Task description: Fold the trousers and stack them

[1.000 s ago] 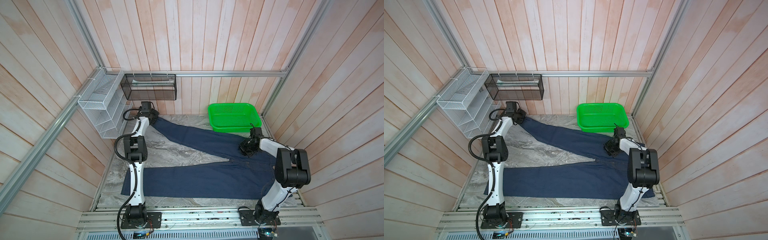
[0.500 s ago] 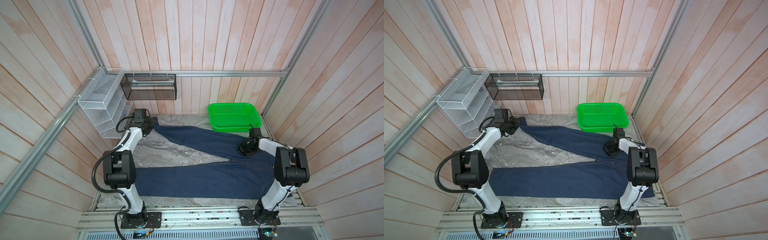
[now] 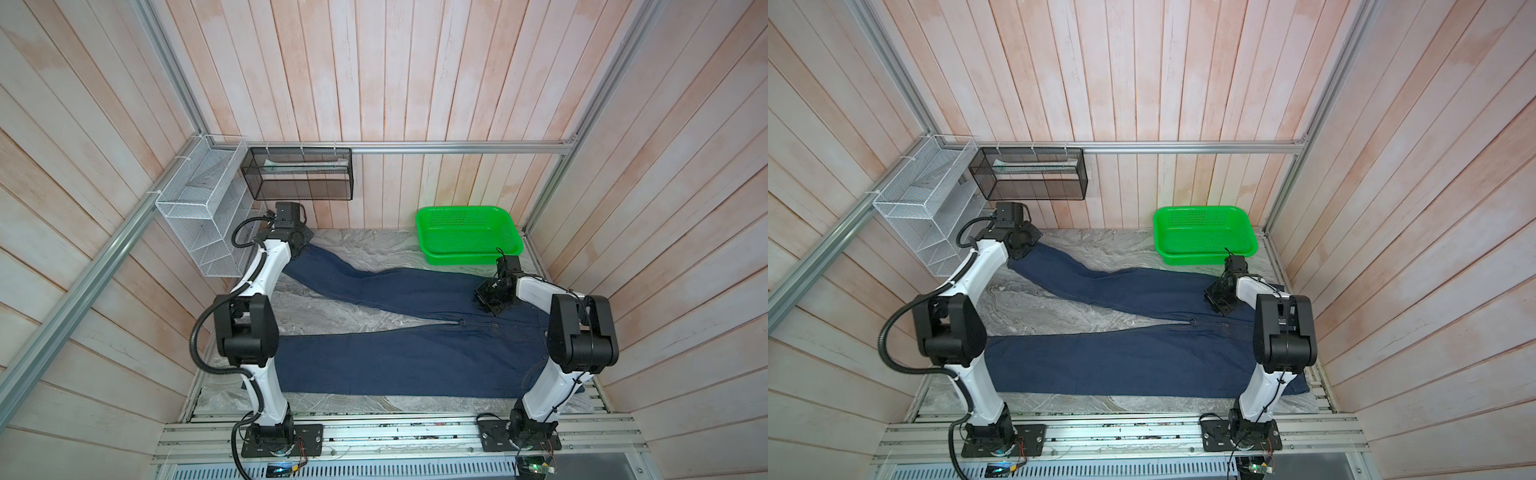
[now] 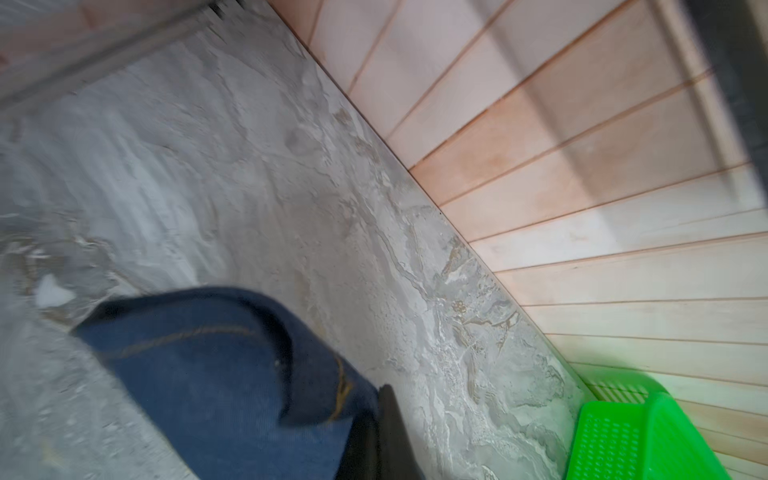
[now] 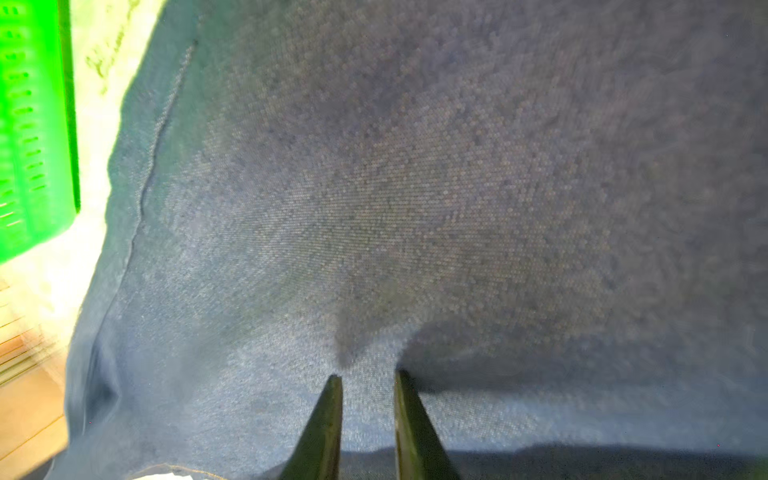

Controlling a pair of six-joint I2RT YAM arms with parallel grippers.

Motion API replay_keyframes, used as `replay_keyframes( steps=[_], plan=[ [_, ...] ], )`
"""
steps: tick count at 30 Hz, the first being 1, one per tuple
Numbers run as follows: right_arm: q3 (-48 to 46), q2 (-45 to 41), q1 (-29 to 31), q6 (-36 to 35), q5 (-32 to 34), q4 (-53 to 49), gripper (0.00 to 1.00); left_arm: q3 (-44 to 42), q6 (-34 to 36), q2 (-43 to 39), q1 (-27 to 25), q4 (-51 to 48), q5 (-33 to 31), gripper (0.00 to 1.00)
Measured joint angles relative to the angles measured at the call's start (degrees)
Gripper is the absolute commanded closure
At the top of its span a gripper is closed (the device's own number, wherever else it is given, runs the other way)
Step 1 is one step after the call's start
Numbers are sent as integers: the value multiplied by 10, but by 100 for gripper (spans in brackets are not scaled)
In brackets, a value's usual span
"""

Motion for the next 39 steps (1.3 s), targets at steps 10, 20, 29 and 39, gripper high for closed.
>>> replay_keyframes(
  steps=[10,20,29,39],
  plan=[
    [10,0,0,-8,0,-2,76,127,-3,175,25,-66,-12,100],
    [18,20,-3,-8,-2,0,76,278,-2,231,38,-97,7,100],
    [18,21,-3,-8,-2,0,76,309,-7,285,33,-106,42,87],
    [18,21,-3,-8,-2,0,76,162,-5,204,35,-44,55,36]
  ],
)
